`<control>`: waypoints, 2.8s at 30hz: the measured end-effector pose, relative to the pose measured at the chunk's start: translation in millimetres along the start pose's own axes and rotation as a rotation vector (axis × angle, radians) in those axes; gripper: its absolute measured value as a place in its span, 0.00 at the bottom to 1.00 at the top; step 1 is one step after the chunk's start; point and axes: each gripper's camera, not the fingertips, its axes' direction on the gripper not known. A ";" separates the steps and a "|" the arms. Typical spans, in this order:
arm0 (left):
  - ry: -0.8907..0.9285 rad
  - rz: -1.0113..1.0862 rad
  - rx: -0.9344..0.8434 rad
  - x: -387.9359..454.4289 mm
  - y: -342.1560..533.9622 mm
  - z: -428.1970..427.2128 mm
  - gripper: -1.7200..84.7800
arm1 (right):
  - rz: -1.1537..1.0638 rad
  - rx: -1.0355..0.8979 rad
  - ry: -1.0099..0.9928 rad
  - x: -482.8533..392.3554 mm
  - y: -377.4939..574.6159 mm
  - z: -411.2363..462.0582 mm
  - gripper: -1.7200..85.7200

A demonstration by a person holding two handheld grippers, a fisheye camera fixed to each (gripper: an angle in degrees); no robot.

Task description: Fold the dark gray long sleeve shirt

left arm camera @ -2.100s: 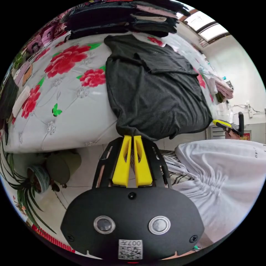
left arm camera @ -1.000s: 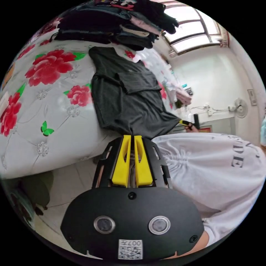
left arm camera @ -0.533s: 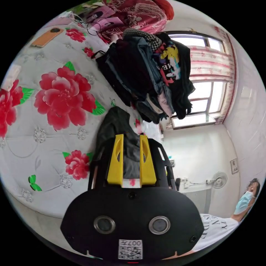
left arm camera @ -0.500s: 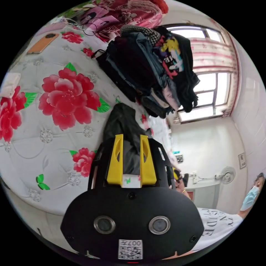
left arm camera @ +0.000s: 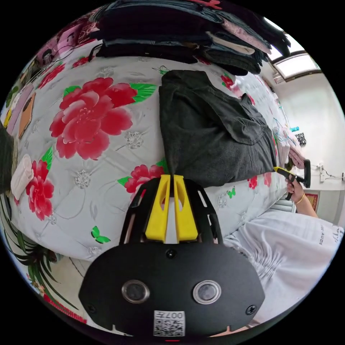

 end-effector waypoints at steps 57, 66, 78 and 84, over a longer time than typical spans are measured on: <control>0.324 0.206 0.393 -18.6 37.2 -119.0 0.01 | -0.270 0.344 -0.084 -50.2 42.6 -142.1 0.02; 0.293 -0.088 0.537 -57.7 -7.5 -99.6 0.07 | 0.004 0.437 -0.051 -16.0 -16.4 -137.1 0.02; 0.056 -0.099 0.134 -21.3 52.9 -38.6 0.13 | 0.035 0.110 -0.051 -22.0 50.1 -60.1 0.07; -0.013 -0.058 0.019 6.9 42.8 -6.3 0.05 | -0.071 0.018 0.007 -48.9 38.2 -41.2 0.03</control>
